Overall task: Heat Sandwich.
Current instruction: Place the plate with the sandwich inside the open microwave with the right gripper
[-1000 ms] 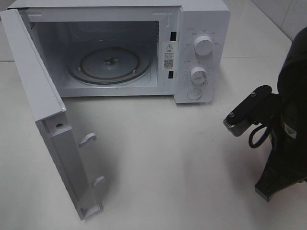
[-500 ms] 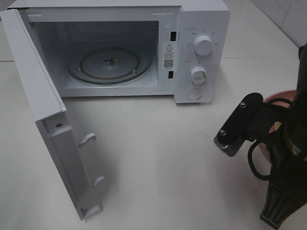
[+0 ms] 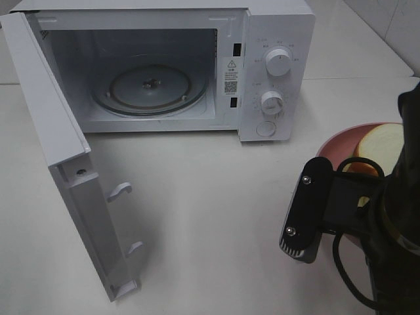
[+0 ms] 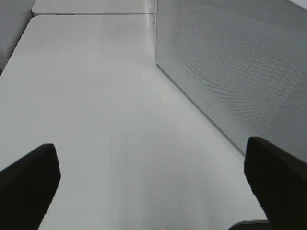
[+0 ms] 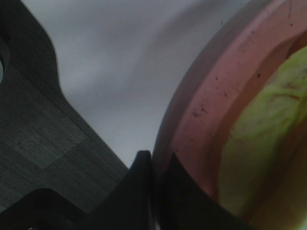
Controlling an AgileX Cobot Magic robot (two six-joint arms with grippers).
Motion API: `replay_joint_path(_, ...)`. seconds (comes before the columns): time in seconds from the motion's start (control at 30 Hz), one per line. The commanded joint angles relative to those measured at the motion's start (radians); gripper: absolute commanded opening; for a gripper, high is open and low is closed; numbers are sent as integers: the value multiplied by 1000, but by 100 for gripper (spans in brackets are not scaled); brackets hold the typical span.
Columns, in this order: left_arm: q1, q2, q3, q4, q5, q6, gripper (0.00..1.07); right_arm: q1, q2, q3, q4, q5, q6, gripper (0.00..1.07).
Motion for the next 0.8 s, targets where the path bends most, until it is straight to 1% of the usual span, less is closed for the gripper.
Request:
replay_joint_path(0.03, 2, -25, 3, -2, -14, 1, 104, 5, -4, 10, -35, -14, -73, 1)
replay_joint_path(0.3, 2, -25, 3, -2, -14, 1, 104, 5, -4, 10, -35, -46, -215, 1)
replay_joint_path(0.57, 2, -25, 3, -2, -14, 1, 104, 5, -4, 10, -35, -149, -417, 2)
replay_joint_path(0.8, 2, -25, 3, -2, -14, 1, 104, 5, -4, 10, -36, -220, -536, 2)
